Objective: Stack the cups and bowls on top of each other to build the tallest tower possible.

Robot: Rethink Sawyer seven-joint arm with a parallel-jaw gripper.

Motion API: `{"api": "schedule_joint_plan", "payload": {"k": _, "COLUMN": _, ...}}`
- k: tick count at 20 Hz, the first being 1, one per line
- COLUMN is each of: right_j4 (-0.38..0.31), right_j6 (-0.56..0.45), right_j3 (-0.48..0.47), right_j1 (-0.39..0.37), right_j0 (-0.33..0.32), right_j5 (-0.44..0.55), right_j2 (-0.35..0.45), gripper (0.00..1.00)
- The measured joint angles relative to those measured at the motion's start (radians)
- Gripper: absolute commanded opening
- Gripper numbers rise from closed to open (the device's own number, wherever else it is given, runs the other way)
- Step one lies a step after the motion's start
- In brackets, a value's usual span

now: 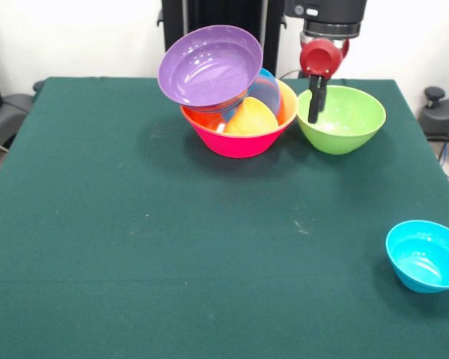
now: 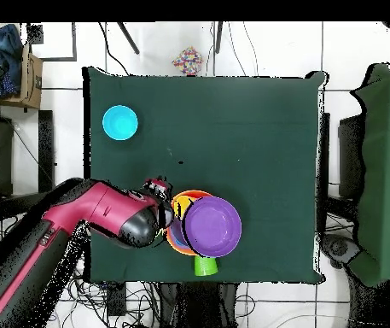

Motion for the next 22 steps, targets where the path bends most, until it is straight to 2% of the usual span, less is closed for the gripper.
{"api": "schedule_joint_plan", "payload": {"k": 5, "right_j4": 0.020, "right_j6": 0.000, "right_j3": -0.015, "right_j1": 0.028, "right_j0": 0.000, "right_j5": 0.034, "right_j2": 0.000, "gripper": 1.00}}
{"api": "schedule_joint_plan", "payload": {"k": 22, "right_j4": 0.062, "right_j6": 0.000, "right_j3": -0.021, "right_j1": 0.085, "right_j0": 0.000, "right_j5": 0.048, "right_j2": 0.000, "gripper": 1.00}}
